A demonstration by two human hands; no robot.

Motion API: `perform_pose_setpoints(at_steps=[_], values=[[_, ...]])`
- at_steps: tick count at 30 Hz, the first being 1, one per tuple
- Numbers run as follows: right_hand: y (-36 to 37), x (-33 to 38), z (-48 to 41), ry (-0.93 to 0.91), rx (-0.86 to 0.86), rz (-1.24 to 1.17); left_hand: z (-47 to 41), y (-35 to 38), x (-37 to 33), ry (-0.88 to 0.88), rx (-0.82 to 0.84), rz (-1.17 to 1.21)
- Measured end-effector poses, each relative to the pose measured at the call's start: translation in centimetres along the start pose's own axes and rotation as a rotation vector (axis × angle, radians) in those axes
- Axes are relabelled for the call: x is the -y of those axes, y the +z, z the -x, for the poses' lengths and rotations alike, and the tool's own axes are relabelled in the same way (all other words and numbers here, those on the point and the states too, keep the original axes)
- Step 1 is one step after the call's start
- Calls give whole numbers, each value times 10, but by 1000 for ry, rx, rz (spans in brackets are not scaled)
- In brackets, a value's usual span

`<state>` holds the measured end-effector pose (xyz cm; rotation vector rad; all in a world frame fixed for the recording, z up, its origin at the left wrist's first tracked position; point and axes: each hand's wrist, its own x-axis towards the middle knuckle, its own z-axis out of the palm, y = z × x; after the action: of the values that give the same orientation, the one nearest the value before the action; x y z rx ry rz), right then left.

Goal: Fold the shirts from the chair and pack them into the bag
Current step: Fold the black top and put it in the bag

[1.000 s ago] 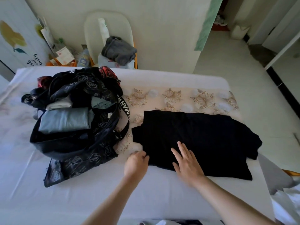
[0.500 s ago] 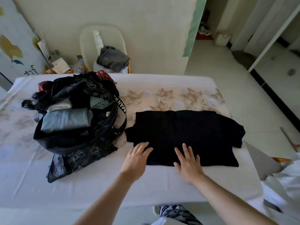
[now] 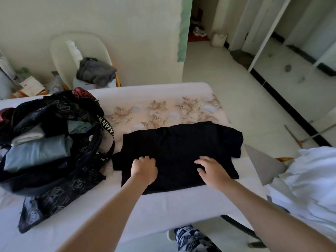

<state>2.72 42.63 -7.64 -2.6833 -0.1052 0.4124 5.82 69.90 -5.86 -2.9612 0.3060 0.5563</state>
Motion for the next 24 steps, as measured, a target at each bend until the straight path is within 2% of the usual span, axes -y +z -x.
perform_pose_setpoints(at_steps=[4, 8, 9, 11, 13, 16, 21, 24], values=[[-28, -48, -18, 154, -99, 59, -42, -28, -61, 210, 22, 211], [-32, -105, -25, 218, 11, 196, -88, -45, -135, 409, 54, 302], [-28, -117, -25, 209, -21, 187, -100, -48, -154, 452, 58, 283], [-22, -137, -31, 142, -191, 130, -129, -55, -189, 524, 60, 230], [-24, -152, -48, 109, -372, 41, -160, -62, -220, 552, 44, 222], [-35, -171, -73, 165, -486, -48, -207, -69, -257, 573, 26, 203], [-41, -202, -82, 355, -481, -100, -259, -70, -294, 606, 18, 90], [-44, -206, -81, 440, -432, -177, -269, -71, -305, 584, -3, 103]])
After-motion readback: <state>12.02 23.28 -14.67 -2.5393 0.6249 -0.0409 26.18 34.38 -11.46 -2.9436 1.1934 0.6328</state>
